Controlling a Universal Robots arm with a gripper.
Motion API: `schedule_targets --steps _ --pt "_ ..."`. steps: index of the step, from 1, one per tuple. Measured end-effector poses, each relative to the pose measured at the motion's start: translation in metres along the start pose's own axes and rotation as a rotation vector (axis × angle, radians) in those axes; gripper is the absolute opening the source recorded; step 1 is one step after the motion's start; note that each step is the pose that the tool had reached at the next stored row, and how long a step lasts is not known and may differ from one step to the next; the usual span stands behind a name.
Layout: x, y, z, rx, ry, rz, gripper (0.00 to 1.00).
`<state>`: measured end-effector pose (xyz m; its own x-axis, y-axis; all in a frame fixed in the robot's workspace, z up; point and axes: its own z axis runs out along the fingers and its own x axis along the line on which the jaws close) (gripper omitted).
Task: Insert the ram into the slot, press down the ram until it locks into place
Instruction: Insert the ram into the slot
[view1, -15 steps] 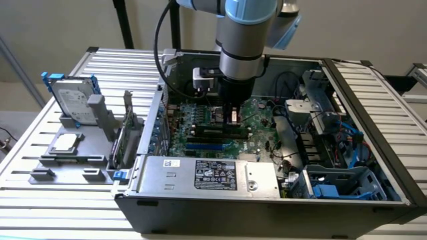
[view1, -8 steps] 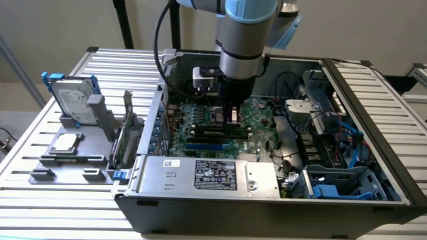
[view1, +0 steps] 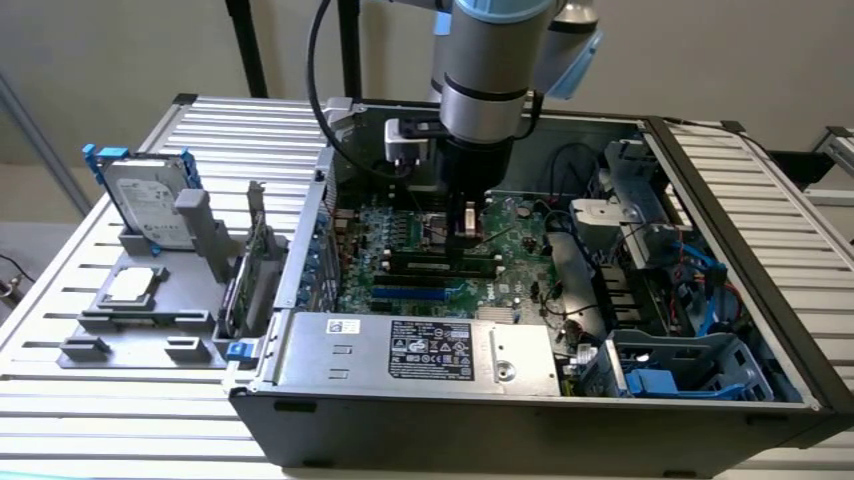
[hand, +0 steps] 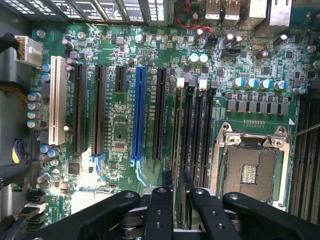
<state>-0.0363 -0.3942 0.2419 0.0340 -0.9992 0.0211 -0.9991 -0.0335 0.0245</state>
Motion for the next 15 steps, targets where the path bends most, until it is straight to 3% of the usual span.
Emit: schedule_targets --steps 7,10,15 --pt "0.0 0.0043 -0.0064 -0.0013 -0.0003 0.0 0.22" --pt "-0.0001 0.005 -0.0065 -0.0014 -0.0003 0.0 0.1" --pt "0.0 0.0051 -0.0066 -0.0015 -0.0001 0.0 0.1"
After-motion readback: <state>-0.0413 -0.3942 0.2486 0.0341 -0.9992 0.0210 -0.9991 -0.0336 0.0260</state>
